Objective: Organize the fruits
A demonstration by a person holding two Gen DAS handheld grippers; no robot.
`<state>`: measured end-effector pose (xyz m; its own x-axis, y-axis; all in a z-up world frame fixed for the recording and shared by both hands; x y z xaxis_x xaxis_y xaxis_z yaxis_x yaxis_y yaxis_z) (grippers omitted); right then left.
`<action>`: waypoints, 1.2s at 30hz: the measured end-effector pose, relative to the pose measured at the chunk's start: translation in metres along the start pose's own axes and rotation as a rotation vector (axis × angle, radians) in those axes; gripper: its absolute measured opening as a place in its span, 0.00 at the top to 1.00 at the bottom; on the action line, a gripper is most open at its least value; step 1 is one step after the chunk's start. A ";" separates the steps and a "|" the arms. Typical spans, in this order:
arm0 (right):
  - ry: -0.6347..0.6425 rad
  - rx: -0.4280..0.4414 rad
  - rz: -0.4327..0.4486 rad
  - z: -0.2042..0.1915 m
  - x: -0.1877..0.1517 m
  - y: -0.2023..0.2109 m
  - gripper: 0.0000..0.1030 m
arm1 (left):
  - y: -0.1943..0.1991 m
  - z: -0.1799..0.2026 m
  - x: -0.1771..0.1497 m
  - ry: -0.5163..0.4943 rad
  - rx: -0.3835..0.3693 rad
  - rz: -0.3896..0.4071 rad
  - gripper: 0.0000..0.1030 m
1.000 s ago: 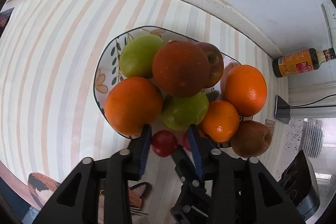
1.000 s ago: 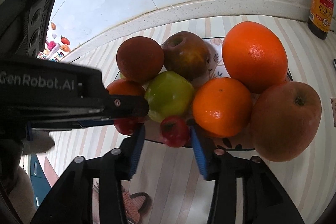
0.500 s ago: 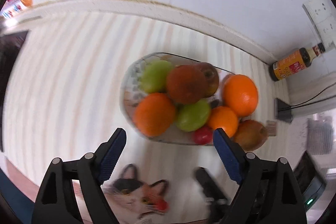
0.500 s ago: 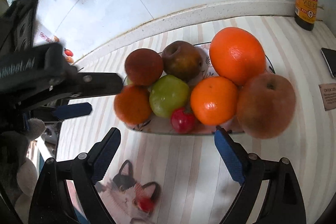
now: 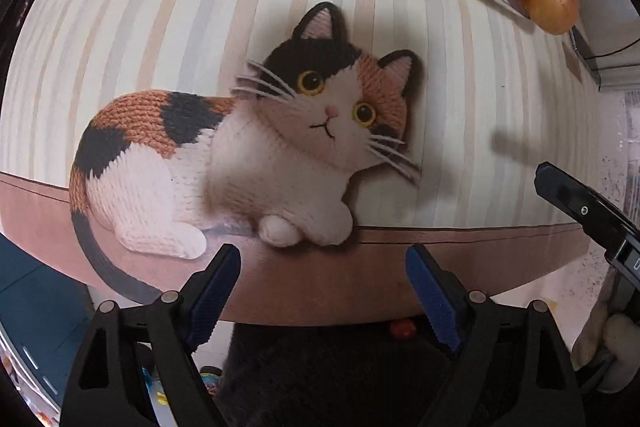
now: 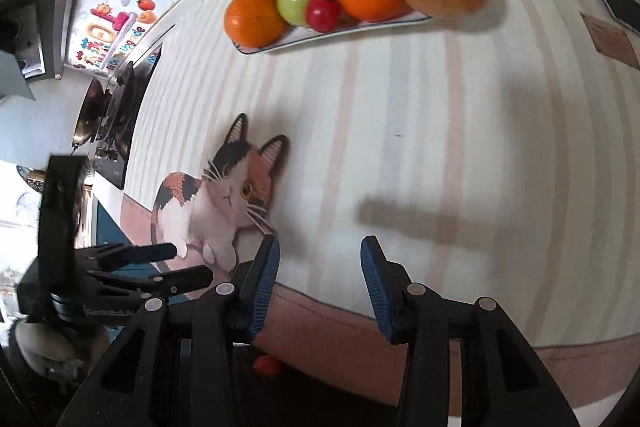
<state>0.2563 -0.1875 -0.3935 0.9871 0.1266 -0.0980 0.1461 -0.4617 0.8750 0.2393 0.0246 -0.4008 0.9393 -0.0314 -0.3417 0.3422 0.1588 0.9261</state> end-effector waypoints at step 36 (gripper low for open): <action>-0.057 -0.213 0.096 -0.020 0.062 0.103 0.07 | 0.140 0.073 0.050 -0.074 0.231 0.338 0.18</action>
<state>0.3308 -0.2095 -0.2993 0.9988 0.0384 -0.0314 0.0407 -0.2727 0.9613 0.3362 -0.0263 -0.2763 0.9962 -0.0871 -0.0080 0.0034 -0.0526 0.9986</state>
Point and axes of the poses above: each gripper's, at about its wrist camera, not at the fingertips, and y roughly against the way its jaws point, z to its right, x to its top, the point moved 6 cm from there along -y, roughly the way its jaws point, and after that the axes turned 14 degrees about -z, right-handed, at the moved point
